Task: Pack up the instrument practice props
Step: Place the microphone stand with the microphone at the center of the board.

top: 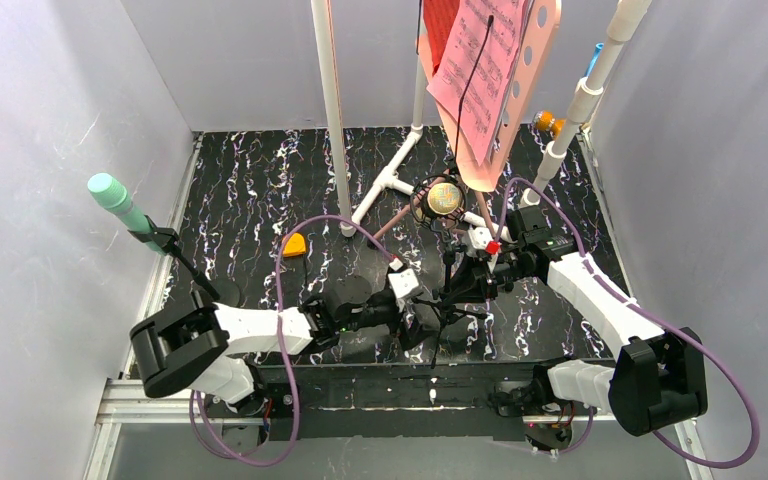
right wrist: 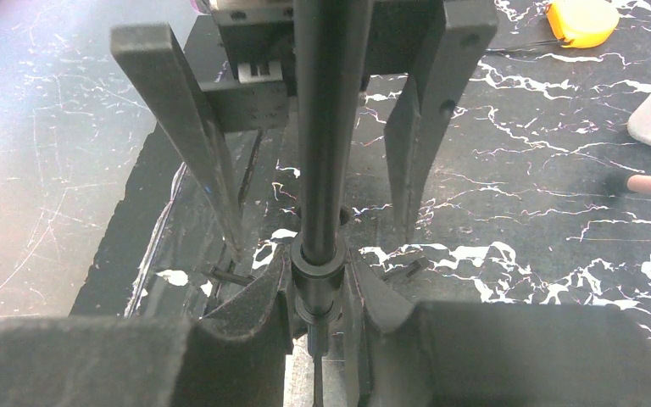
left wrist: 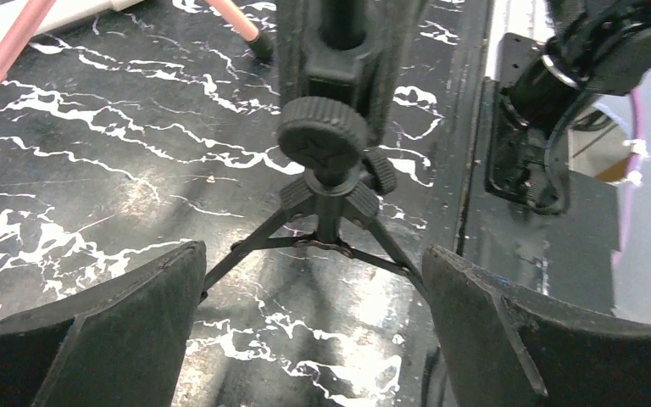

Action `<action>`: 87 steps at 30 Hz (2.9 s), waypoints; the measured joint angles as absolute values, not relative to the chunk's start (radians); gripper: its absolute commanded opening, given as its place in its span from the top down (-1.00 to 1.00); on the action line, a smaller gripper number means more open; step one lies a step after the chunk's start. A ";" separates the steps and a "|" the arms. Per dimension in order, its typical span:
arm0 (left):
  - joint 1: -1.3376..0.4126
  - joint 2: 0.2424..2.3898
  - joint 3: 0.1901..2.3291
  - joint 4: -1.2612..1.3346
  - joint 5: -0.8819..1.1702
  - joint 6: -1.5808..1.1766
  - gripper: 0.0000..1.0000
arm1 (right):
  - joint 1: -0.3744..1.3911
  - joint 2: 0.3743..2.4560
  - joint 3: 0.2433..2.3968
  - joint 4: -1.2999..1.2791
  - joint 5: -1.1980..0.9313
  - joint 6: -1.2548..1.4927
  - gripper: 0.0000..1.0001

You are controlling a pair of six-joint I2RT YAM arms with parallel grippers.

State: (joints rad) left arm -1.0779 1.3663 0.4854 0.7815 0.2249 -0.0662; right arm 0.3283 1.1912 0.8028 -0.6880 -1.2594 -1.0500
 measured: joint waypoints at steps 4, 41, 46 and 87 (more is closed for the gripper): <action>-1.093 1.433 0.486 0.857 0.181 -0.059 -0.96 | 0.328 1.191 0.802 -0.688 -1.259 -1.050 0.97; -1.163 1.584 0.492 1.196 -0.044 -0.132 -0.07 | 0.327 1.191 0.802 -0.684 -1.258 -1.050 0.97; -1.168 1.584 0.493 1.198 -0.043 -0.135 0.24 | 0.327 1.191 0.802 -0.681 -1.258 -1.050 0.97; -1.176 1.470 0.369 1.156 -0.176 -0.010 1.00 | 0.322 1.191 0.789 -0.656 -1.252 -1.076 -0.97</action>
State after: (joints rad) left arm -1.1759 1.4696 0.3695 1.1557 -0.1764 -0.0105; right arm 0.3218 1.1908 0.7891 -0.6556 -1.2518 -1.0756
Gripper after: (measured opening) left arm 0.100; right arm 0.974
